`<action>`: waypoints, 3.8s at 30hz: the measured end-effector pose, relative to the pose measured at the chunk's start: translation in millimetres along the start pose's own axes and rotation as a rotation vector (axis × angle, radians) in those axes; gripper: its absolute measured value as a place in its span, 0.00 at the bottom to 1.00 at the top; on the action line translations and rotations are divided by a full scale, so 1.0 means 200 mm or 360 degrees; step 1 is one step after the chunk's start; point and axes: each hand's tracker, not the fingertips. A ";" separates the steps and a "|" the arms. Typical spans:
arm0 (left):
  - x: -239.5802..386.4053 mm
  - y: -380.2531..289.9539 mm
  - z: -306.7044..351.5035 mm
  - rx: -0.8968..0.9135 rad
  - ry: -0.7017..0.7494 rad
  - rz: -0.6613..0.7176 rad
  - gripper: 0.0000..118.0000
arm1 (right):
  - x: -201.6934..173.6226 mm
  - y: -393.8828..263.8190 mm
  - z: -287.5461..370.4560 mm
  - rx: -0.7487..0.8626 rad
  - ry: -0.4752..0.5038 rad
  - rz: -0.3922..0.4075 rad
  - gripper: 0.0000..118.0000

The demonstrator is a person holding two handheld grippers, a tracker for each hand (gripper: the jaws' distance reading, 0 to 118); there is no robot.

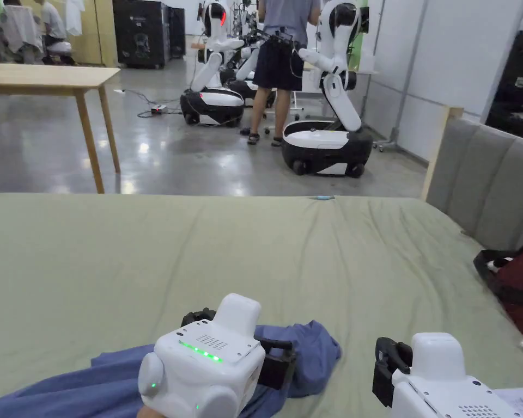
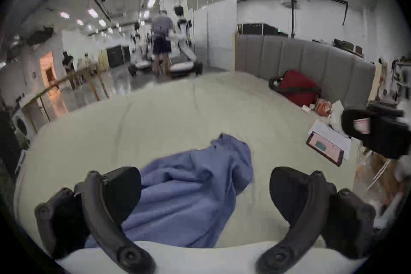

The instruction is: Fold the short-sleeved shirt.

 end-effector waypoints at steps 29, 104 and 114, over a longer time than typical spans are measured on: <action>-1.70 -0.73 0.30 -0.0582 0.0673 0.0706 0.92 | -0.58 -0.05 -0.19 -0.0173 0.0209 0.0051 0.01; -1.58 -0.20 0.38 -0.0307 0.0570 0.0504 0.00 | 0.15 0.34 -1.08 -0.0574 -0.0033 0.0022 0.05; -1.72 0.38 0.56 -0.0014 0.0686 0.0368 0.00 | 0.04 1.16 -0.70 -0.0086 0.0017 0.0016 0.05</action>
